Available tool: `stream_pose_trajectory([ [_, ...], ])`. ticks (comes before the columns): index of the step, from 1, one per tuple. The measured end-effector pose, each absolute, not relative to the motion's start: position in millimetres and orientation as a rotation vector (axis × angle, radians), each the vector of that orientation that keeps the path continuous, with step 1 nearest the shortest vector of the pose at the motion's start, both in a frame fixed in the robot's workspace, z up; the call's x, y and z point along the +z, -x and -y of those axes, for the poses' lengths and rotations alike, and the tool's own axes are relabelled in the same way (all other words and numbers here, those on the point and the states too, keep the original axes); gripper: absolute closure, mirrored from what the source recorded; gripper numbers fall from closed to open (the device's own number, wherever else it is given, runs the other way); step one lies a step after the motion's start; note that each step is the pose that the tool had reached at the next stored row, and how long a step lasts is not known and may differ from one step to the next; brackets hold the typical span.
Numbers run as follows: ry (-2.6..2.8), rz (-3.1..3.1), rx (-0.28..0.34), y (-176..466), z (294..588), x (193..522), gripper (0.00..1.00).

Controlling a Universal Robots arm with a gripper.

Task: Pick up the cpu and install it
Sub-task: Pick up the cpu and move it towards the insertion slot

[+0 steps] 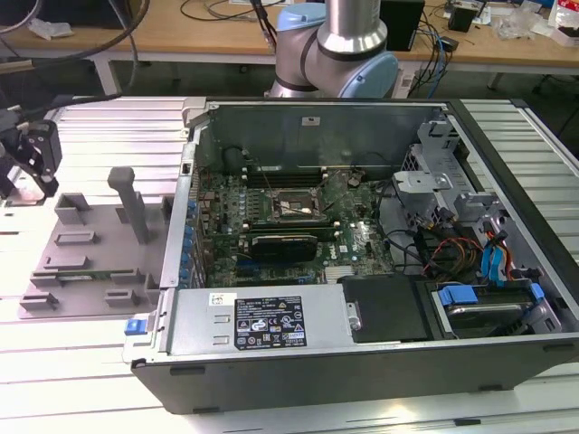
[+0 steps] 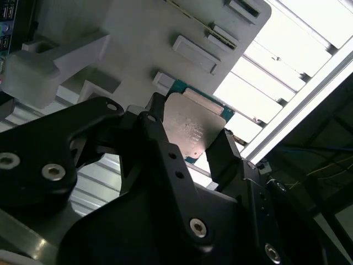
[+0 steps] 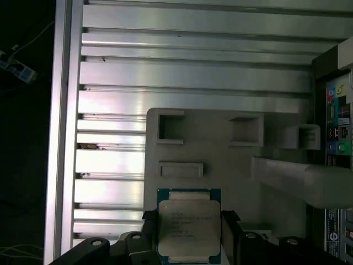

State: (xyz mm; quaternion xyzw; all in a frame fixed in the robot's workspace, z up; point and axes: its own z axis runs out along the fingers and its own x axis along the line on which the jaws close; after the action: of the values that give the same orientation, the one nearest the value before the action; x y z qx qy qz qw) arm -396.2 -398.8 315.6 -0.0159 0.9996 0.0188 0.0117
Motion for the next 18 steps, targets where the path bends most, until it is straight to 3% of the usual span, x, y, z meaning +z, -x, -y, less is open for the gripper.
stream_pose_trajectory([
  [18,0.050,-3.117,0.059,396,399,364,0.45],
])
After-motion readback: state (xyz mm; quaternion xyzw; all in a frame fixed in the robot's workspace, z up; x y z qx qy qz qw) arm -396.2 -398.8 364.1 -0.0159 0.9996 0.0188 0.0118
